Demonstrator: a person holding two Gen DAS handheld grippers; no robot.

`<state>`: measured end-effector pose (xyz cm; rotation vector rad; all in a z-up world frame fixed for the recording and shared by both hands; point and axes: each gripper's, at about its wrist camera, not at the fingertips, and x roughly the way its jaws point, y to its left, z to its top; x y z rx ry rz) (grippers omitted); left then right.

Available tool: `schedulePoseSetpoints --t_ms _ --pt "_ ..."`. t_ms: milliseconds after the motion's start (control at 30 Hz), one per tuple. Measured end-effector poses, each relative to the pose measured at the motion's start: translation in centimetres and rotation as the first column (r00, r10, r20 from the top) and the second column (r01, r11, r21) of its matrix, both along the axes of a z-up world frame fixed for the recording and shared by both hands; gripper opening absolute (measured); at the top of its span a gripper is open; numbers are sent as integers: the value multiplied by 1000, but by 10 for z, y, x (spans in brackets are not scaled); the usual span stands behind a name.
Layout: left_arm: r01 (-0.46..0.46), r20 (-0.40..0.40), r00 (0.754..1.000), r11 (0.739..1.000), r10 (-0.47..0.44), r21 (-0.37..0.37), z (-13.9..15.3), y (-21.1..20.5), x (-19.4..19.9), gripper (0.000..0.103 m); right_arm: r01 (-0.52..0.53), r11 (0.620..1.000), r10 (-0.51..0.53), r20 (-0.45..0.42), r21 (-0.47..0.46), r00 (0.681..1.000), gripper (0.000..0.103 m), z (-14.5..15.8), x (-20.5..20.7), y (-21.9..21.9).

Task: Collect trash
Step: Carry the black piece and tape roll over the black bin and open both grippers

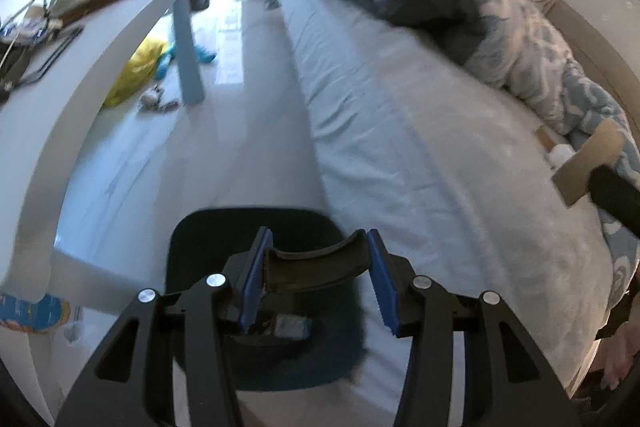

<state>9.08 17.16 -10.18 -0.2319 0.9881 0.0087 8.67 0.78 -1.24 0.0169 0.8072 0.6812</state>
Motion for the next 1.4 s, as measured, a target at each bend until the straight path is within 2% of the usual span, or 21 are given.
schedulePoseSetpoints --t_ms 200,433,667,1000,1133,1233,1400 --pt "-23 -95 995 999 21 -22 -27 26 -7 51 -47 999 46 -10 -25 999 49 -10 -5 40" --pt "-26 -143 989 999 23 -19 -40 42 -20 54 -63 997 62 -28 -54 998 49 -23 -3 68" --pt "-41 -140 989 999 37 -31 -40 58 -30 71 -78 994 74 -49 -78 996 49 -36 0 91" --pt "-56 -26 998 997 54 -56 -13 78 -47 71 -98 987 87 -90 -124 992 49 -64 1 119" --pt "-59 48 997 997 62 -44 7 83 -54 67 -94 987 77 -128 -131 989 49 -79 4 125" --pt "-76 92 992 995 81 -62 19 88 -56 64 -93 985 71 -155 -144 985 49 -92 6 129" --pt "-90 157 982 993 101 -73 39 95 -62 58 -117 970 73 -203 -213 976 49 -125 5 140"
